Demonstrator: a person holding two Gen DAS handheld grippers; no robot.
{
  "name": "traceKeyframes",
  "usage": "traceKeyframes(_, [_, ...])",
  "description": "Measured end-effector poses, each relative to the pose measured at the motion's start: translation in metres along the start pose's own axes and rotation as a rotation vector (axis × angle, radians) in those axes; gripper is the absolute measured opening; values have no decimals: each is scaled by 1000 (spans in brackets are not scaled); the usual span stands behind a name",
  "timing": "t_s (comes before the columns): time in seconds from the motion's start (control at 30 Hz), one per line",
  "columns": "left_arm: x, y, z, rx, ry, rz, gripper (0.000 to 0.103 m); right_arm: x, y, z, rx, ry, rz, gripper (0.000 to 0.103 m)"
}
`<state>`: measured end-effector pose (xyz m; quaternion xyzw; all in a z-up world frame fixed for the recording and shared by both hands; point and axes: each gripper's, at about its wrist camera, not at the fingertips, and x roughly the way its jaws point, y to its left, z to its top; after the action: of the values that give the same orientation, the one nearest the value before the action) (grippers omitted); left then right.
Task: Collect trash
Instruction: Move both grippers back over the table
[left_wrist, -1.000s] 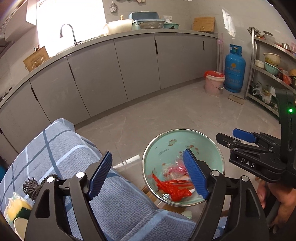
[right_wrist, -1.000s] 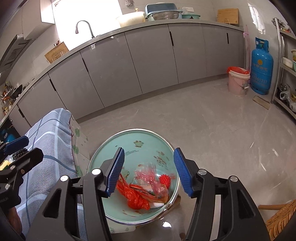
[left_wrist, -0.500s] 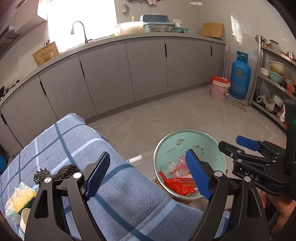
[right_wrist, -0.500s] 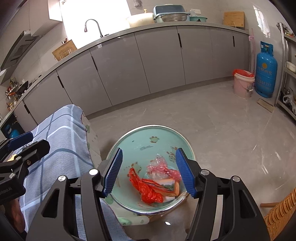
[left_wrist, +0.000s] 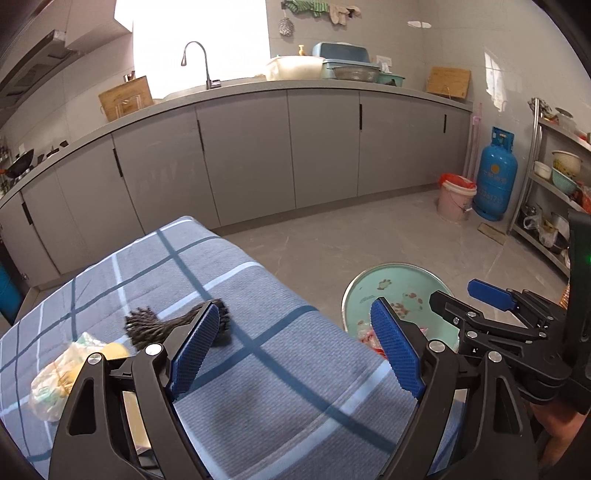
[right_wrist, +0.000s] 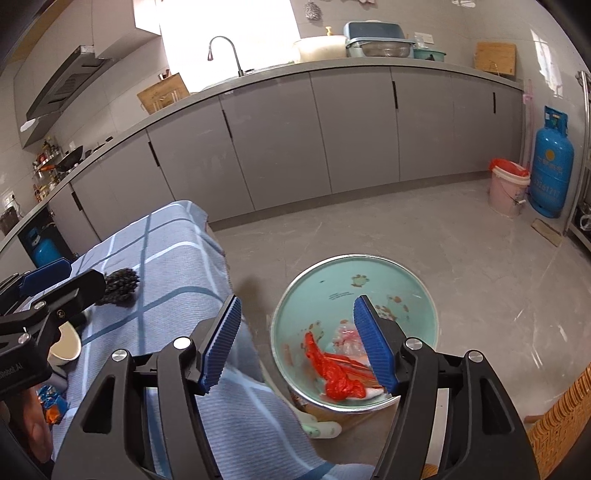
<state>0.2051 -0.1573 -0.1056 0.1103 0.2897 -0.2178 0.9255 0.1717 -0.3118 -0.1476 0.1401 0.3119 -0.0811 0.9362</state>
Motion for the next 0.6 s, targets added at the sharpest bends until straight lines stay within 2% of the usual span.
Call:
traceKeyframes(0.2, [-33, 26, -9, -28, -32, 38, 87, -8, 30, -4, -41, 2, 40, 65])
traceKeyframes(0.6, [-92, 95, -42, -107, -43, 173, 87, -25, 92, -21, -124, 13, 144, 67])
